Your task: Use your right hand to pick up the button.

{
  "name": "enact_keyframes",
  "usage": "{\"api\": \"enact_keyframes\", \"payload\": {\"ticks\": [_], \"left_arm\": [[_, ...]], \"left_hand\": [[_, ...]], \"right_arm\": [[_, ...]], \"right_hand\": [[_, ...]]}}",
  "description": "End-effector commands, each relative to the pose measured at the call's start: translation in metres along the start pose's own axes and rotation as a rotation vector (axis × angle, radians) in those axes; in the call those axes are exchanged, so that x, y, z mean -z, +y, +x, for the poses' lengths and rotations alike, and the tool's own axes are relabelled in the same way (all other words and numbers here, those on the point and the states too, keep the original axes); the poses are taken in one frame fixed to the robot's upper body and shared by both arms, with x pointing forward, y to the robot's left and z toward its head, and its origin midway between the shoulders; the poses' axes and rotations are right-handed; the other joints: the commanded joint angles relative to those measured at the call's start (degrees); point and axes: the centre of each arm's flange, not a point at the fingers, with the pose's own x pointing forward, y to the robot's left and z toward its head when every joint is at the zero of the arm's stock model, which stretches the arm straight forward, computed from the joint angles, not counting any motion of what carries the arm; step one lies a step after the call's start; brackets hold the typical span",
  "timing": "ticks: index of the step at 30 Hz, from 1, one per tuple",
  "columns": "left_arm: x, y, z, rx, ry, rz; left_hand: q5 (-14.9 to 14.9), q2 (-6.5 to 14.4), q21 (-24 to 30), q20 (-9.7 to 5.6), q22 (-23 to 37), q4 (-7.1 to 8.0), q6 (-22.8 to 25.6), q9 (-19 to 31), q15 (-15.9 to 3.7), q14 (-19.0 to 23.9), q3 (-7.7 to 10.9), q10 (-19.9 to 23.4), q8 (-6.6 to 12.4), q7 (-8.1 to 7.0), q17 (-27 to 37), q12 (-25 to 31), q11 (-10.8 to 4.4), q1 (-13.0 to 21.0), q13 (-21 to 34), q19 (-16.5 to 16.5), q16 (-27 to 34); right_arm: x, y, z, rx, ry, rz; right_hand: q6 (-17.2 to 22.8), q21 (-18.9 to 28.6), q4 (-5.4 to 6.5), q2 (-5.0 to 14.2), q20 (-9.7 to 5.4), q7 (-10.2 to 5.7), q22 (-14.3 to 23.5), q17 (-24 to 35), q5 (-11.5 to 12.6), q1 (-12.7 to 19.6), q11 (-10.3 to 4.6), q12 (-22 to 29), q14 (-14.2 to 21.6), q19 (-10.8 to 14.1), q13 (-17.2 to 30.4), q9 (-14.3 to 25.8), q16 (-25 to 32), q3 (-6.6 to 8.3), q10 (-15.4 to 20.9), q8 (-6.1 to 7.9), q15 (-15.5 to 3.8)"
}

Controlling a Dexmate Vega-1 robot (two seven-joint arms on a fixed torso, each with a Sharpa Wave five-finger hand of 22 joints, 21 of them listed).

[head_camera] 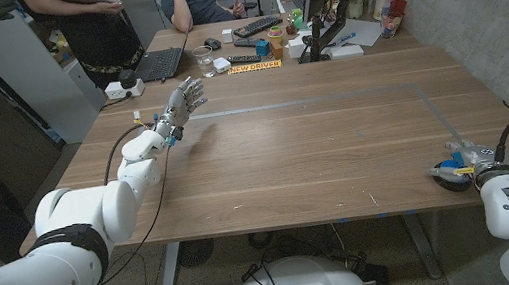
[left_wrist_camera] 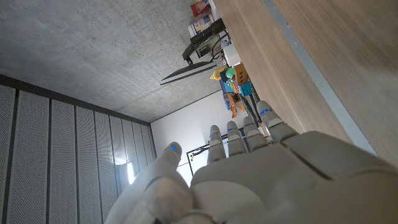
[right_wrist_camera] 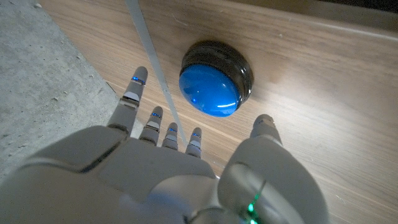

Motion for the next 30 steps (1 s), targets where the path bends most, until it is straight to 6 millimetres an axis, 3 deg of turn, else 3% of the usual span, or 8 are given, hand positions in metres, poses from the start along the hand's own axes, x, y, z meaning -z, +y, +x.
{"api": "enact_keyframes", "payload": {"ticks": [1,6,8,14,20,21,26,30], "left_arm": [[0.0001,-0.0013,0.0018,-0.001,0.005,0.0],[0.0001,-0.0013,0.0017,0.001,0.007,0.005],[0.0002,-0.0008,0.0014,-0.001,0.007,0.003],[0.002,0.0005,0.001,-0.009,0.015,0.0],[0.0019,0.0006,0.0005,-0.009,0.011,-0.003],[0.002,0.0006,0.0003,-0.009,0.011,-0.002],[0.0016,0.0012,0.0003,-0.011,0.011,0.004],[0.0006,0.0013,0.0003,-0.01,0.006,0.001]], "left_hand": [[0.5,0.05,-0.15,0.22,0.34,-0.12,0.33,0.21,-0.2,0.02,0.21,0.29,0.25,-0.37,0.19,0.25,-0.24,-0.48,0.22,0.36,0.38],[0.52,-0.01,-0.18,0.26,0.34,-0.13,0.37,0.21,-0.2,0.02,0.19,0.26,0.26,-0.38,0.2,0.24,-0.17,-0.51,0.22,0.37,0.38],[0.53,-0.03,-0.19,0.24,0.34,-0.13,0.37,0.21,-0.23,0.03,0.17,0.25,0.26,-0.36,0.2,0.24,-0.11,-0.52,0.22,0.39,0.38],[0.55,-0.15,-0.21,0.13,0.34,-0.11,0.34,0.21,-0.19,0.04,0.1,0.25,0.25,-0.36,0.21,0.23,-0.06,-0.59,0.22,0.46,0.38],[0.58,-0.26,-0.25,0.08,0.35,-0.07,0.39,0.21,-0.2,0.04,0.01,0.27,0.26,-0.34,0.22,0.24,-0.25,-0.7,0.22,0.48,0.38],[0.58,-0.28,-0.26,0.09,0.35,-0.06,0.38,0.21,-0.18,0.04,0.0,0.26,0.26,-0.36,0.22,0.24,-0.23,-0.71,0.22,0.46,0.38],[0.61,-0.37,-0.32,-0.02,0.36,0.01,0.47,0.21,-0.12,-0.01,-0.1,0.32,0.28,-0.35,0.23,0.26,-0.1,-0.85,0.22,0.44,0.37],[0.63,-0.43,-0.35,-0.24,0.37,0.09,0.5,0.22,-0.12,-0.02,-0.18,0.33,0.29,-0.34,0.24,0.26,-0.14,-0.97,0.22,0.44,0.37]], "right_arm": [[-0.001,0.0033,0.003,-0.064,0.01,-0.009],[-0.003,0.0013,0.0039,-0.06,0.007,-0.015],[-0.0037,0.0006,0.0048,-0.065,0.001,-0.012],[-0.0036,-0.001,0.0046,-0.067,-0.013,-0.001],[-0.0063,-0.0037,0.0046,-0.046,-0.022,0.009],[-0.007,-0.004,0.0047,-0.042,-0.022,-0.004],[-0.0066,-0.0048,0.0044,-0.017,-0.03,0.003],[-0.0064,-0.0047,0.0053,-0.015,-0.036,0.029]], "right_hand": [[0.54,0.63,-0.6,-0.06,-0.2,-0.47,0.05,0.11,0.42,0.73,0.41,0.17,0.87,1.16,0.11,0.21,0.49,0.13,0.15,0.23,0.04],[1.47,0.98,-1.05,0.22,-0.24,-0.57,0.05,0.1,0.5,1.72,0.71,0.33,2.15,3.27,0.08,0.21,0.67,0.4,0.91,0.43,-0.31],[2.46,1.51,-1.56,0.56,-0.36,-0.58,0.07,0.11,0.51,3.03,0.04,0.56,4.2,6.4,0.05,0.19,1.0,0.75,2.12,0.54,-0.99],[5.82,3.45,-1.93,1.14,-0.91,-0.6,0.14,0.58,0.3,5.18,0.39,1.11,10.82,17.03,0.07,0.2,2.28,1.23,5.69,0.94,-3.15],[9.84,5.08,-2.04,3.68,-5.36,-0.6,0.41,1.81,0.22,7.8,-0.29,2.3,19.57,25.91,0.22,0.15,5.25,2.53,11.12,1.55,-6.1],[11.24,5.76,-2.28,4.38,-7.59,-0.62,0.52,2.39,0.36,8.94,-0.19,2.61,21.55,28.51,0.29,0.14,6.17,2.9,12.56,1.84,-6.8],[16.58,7.21,-3.1,6.5,-10.77,-0.56,0.82,5.15,0.85,13.48,-0.01,4.16,30.64,34.06,0.59,0.07,11.05,4.02,18.29,3.12,-10.1],[21.7,8.71,-3.75,7.73,-14.77,-0.52,1.17,8.86,1.06,19.26,-0.29,5.97,37.54,38.1,1.18,-0.14,15.82,4.86,23.51,4.1,-12.5]]}}
